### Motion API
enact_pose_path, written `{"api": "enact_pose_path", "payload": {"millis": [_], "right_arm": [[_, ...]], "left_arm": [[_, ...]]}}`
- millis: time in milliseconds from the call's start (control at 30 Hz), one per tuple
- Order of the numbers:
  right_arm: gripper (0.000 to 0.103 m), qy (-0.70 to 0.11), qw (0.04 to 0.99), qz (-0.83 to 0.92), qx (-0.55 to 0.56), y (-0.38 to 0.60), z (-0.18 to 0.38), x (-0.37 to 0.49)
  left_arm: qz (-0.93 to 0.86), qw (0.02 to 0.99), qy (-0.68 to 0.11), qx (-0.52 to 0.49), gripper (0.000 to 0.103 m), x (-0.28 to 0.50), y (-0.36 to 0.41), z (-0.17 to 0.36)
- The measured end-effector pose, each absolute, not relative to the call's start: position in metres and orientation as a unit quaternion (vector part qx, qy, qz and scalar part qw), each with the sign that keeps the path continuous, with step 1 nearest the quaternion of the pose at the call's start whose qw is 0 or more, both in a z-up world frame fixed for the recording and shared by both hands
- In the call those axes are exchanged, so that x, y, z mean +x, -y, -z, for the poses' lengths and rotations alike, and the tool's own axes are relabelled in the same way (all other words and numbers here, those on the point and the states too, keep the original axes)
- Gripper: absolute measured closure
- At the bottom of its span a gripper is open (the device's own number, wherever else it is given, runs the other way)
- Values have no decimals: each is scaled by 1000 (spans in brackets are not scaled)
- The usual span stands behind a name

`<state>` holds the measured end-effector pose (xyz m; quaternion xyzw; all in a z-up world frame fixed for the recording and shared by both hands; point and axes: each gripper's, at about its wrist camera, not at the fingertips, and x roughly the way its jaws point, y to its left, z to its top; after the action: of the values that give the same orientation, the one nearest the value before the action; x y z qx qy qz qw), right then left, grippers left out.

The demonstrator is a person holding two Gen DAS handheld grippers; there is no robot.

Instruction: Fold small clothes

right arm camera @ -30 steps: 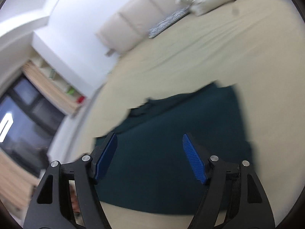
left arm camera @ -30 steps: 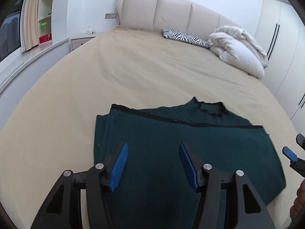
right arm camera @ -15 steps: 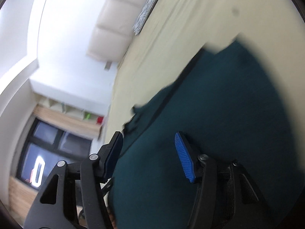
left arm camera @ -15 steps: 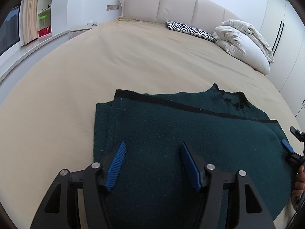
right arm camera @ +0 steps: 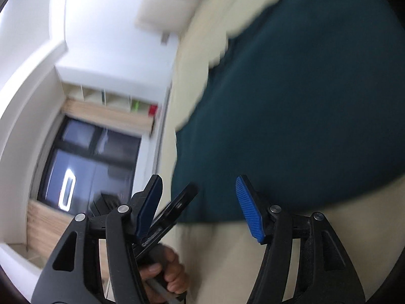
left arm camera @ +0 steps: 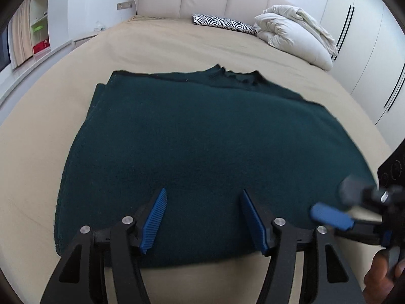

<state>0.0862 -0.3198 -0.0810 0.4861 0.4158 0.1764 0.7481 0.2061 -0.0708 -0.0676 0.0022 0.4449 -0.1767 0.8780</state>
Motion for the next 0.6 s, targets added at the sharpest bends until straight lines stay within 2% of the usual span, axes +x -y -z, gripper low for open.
{"api": "enact_pose_path", "payload": {"millis": [100,400,600], "right_arm": [[51,-411,737,-166,511,331,100,86],[49,-285,774,-12,566,467,93,-4],[49,-276,801,56,529,493,69,-43]], "left_arm": [[172,877,-449,0,41,208,64,64],[152,877,-457,-13,43,202,37,63],[149,873,-465,-13,43,205,37,62]]}}
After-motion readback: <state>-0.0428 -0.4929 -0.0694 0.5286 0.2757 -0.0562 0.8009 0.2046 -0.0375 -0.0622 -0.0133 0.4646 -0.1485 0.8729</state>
